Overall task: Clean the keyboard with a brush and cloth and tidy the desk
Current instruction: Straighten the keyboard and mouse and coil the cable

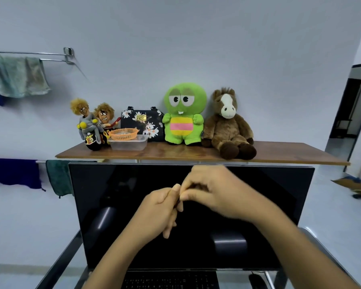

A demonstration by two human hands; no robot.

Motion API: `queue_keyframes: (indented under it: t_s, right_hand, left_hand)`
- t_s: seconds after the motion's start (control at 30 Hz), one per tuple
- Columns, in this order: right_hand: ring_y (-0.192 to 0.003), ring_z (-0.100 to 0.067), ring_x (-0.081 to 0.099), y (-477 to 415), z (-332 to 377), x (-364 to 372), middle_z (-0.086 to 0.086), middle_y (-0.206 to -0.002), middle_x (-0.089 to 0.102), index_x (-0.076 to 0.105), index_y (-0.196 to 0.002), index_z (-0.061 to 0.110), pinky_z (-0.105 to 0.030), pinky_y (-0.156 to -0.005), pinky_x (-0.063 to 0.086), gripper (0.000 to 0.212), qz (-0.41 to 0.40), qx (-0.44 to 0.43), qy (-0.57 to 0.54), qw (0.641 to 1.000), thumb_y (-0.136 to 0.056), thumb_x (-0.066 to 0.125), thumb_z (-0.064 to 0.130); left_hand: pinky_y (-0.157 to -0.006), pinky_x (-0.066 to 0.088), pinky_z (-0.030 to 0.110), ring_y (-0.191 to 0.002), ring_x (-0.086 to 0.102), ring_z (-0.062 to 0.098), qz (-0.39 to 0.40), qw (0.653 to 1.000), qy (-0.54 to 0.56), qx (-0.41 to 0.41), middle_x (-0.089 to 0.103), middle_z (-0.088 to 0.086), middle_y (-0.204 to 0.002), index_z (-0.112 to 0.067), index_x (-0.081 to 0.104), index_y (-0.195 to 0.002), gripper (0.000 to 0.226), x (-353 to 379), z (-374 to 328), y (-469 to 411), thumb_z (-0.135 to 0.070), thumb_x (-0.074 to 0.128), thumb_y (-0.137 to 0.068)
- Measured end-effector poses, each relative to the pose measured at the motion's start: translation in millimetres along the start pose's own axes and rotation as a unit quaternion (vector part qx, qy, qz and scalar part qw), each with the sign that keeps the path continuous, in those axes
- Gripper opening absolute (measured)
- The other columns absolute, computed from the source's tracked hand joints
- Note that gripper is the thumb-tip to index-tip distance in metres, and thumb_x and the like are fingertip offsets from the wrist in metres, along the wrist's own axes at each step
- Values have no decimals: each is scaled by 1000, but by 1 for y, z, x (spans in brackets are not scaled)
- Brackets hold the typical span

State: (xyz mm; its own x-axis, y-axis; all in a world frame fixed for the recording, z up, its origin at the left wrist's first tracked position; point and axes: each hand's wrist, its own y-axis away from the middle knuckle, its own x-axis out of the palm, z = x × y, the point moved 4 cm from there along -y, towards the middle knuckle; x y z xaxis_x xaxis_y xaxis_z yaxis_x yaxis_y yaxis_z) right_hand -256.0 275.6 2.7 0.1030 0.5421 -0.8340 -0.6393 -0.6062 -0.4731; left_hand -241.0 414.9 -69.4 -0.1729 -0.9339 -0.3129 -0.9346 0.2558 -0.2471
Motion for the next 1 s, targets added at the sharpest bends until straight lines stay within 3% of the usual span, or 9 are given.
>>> queue_keyframes:
  t_s: [0.07, 0.17, 0.27, 0.37, 0.57, 0.73, 0.9, 0.97, 1.0]
  right_hand:
    - [-81, -9, 63, -1, -14, -11, 3, -86, 66, 76, -90, 18, -24, -76, 49, 5, -35, 24, -77, 996, -87, 72, 22]
    - [-78, -6, 61, 1, -30, 12, 5, -85, 67, 75, -89, 15, -22, -76, 47, 5, -58, 81, -248, 964, -89, 70, 16]
    - [-77, -11, 60, 12, -38, 44, -1, -82, 70, 73, -85, 13, -25, -75, 48, 9, -110, 152, -443, 877, -85, 69, 21]
    - [-79, -19, 66, 22, -40, 65, -10, -86, 72, 74, -89, 6, -26, -69, 53, 17, -142, 217, -516, 816, -85, 66, 21]
    - [-77, -14, 71, 34, -41, 78, -10, -87, 76, 76, -93, 11, -28, -72, 54, 16, -109, 236, -462, 848, -94, 60, 7]
    - [-83, -19, 66, 37, -46, 74, -8, -89, 73, 72, -96, 7, -26, -72, 54, 13, -124, 223, -510, 822, -94, 60, 10]
    - [-83, -17, 66, 37, -54, 75, -10, -89, 71, 69, -94, 8, -24, -73, 54, 9, -192, 230, -432, 851, -93, 61, 4]
    - [-82, -17, 67, 37, -53, 80, -9, -88, 72, 69, -92, 7, -24, -73, 54, 5, -179, 227, -437, 852, -90, 66, 4]
    - [-83, -17, 68, 38, -52, 83, -8, -88, 73, 70, -92, 7, -25, -74, 54, 5, -167, 229, -442, 851, -89, 67, 4]
  left_hand:
    - [-59, 52, 35, -34, 31, 19, 48, 986, 155, -45, 30, 5, -41, -11, 50, -66, 51, 9, -5, 9, -48, 37, -99]
    - [-51, 44, 31, -29, 25, 13, 96, 927, 351, -88, 22, -1, -39, -13, 46, -61, 48, 16, -15, 17, -43, 43, -98]
    - [-49, 41, 28, -28, 22, 10, 82, 894, 427, -105, 21, -4, -37, -14, 45, -58, 48, 20, -15, 17, -41, 44, -98]
    - [-51, 41, 27, -29, 21, 9, 43, 888, 441, -124, 21, -5, -37, -14, 46, -58, 47, 22, -6, 14, -42, 49, -96]
    - [-56, 51, 27, -32, 27, 10, -16, 870, 465, -163, 25, -3, -36, -13, 50, -58, 45, 29, 15, 10, -43, 55, -92]
    - [-38, 44, 21, -23, 25, 7, 49, 782, 590, -196, 26, -4, -34, -11, 47, -60, 42, 34, 12, 9, -38, 54, -93]
    - [-35, 40, 18, -19, 27, 8, 102, 707, 667, -212, 28, -7, -32, -12, 44, -62, 39, 40, 8, 12, -31, 48, -95]
    - [-37, 39, 16, -19, 27, 8, 105, 695, 678, -215, 29, -6, -32, -13, 45, -61, 41, 42, 8, 11, -32, 47, -97]
    - [-38, 39, 16, -20, 26, 8, 94, 708, 666, -215, 28, -6, -31, -12, 46, -60, 42, 42, 9, 10, -34, 48, -96]
